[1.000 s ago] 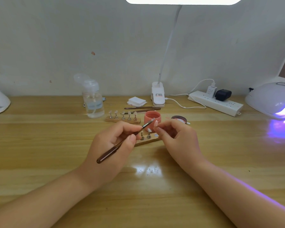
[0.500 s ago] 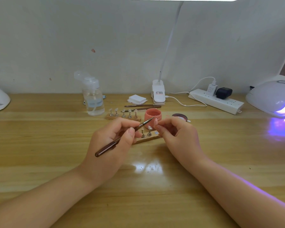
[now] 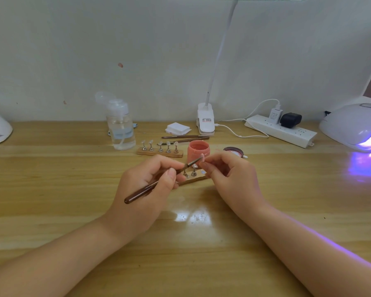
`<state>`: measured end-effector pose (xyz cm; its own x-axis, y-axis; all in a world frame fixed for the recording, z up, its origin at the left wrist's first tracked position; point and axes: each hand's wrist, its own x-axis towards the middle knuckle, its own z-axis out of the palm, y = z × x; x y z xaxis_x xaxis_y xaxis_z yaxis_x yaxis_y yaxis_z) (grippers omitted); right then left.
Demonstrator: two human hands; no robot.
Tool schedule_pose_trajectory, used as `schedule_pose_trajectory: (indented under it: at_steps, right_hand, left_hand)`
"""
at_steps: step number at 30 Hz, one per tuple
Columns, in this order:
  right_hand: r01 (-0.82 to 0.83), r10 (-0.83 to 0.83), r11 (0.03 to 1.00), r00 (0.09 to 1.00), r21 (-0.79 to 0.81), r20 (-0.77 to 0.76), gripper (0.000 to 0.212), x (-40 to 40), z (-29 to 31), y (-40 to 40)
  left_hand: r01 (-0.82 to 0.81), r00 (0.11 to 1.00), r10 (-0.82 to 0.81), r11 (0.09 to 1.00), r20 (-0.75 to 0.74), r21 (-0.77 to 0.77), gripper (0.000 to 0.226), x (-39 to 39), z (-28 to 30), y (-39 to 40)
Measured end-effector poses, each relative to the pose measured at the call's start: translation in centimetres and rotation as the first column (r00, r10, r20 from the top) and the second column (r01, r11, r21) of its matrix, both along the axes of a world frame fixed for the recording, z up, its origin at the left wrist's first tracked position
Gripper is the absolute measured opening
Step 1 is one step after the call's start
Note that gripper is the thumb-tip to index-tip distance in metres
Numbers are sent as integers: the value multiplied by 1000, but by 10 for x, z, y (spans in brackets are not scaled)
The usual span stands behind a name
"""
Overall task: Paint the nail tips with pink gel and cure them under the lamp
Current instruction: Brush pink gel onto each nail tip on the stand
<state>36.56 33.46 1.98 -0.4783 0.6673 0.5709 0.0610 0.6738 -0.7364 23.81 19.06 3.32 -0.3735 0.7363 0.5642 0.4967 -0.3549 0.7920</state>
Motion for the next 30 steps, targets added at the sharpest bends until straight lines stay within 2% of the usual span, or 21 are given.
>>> schedule_pose_trajectory:
  at_steps: [3, 5, 9, 14, 19, 21, 26, 28, 30]
  right_hand:
    - [4, -4, 1000, 1000, 6, 6, 13, 0, 0, 1]
    - [-4, 4, 1000, 1000, -6, -6, 5, 0, -1, 1]
    - [-14, 14, 1000, 1000, -24, -11, 1, -1, -1, 0]
    - [-17, 16, 999, 1000, -28, -16, 13, 0, 1, -1]
    - [-18, 17, 999, 1000, -46, -18, 2, -1, 0, -1]
    - [-12, 12, 999, 1000, -38, -14, 3, -1, 1, -1]
    - [35, -35, 999, 999, 20, 13, 4, -1, 0, -1]
    - [55, -57, 998, 998, 43, 25, 5, 0, 0, -1]
    - [65, -67, 997, 997, 53, 31, 6, 1, 0, -1]
  left_hand:
    - [22, 1000, -22, 999, -3, 26, 24, -1, 0, -3]
    - [3, 1000, -3, 999, 6, 53, 24, -1, 1, -3]
    - [-21, 999, 21, 1000, 47, 14, 19, 0, 1, 1]
    - [23, 999, -25, 999, 40, 47, 24, -1, -1, -3]
    - [-31, 997, 30, 999, 71, 12, 17, 0, -1, 1]
    - [-7, 999, 7, 1000, 52, -8, 17, 0, -2, 1]
    - [-4, 999, 2, 999, 36, 54, 24, 0, 0, -2]
    - [-19, 999, 18, 1000, 29, 25, 18, 1, -1, -1]
    - [-43, 998, 42, 999, -40, -20, 19, 1, -2, -1]
